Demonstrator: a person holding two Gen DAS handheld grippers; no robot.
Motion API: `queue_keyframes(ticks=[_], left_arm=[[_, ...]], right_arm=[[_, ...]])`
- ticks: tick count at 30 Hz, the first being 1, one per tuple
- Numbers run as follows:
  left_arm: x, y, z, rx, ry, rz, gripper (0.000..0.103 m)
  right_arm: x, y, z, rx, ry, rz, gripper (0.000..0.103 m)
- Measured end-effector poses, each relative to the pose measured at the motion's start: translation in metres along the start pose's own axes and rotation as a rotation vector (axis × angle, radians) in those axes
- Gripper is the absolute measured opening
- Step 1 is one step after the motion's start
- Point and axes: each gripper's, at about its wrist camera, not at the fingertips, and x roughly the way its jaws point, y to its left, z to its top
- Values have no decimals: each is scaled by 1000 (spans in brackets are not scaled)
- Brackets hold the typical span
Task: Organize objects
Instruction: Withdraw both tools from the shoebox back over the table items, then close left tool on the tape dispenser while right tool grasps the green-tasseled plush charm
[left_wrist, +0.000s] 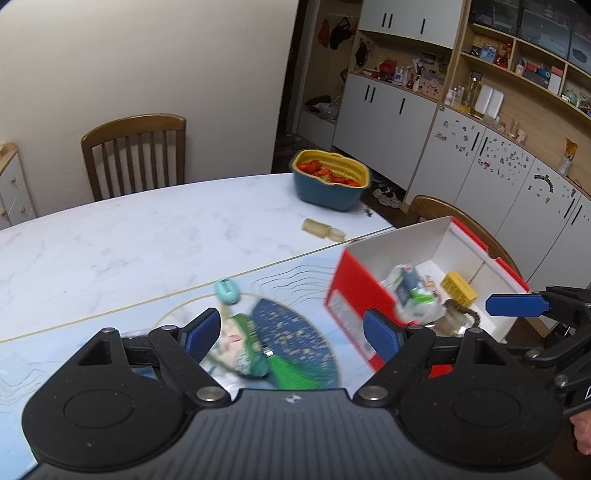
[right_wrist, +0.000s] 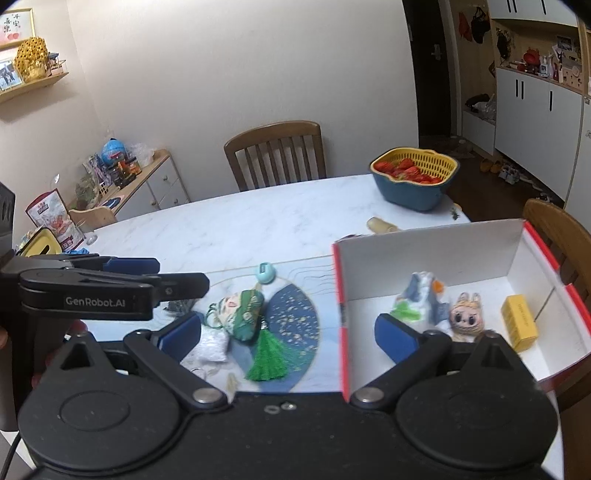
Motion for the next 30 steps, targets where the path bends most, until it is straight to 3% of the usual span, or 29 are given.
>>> queue_keyframes(ticks=[6,15,23,30], left_arm=[[-1,43,-16,0,20,27,85],[11,94,-44,30,81,6,85],[29,112,-70,108,152,6,85],[49,124,-84,113,177,2,85]], right_arm=[[14,19,-5,4,26,-11,100],[37,37,-8,5,70,-18,100],[59,49,-3,-9,105,-19,100],[88,56,-3,-20,151,-17,100]])
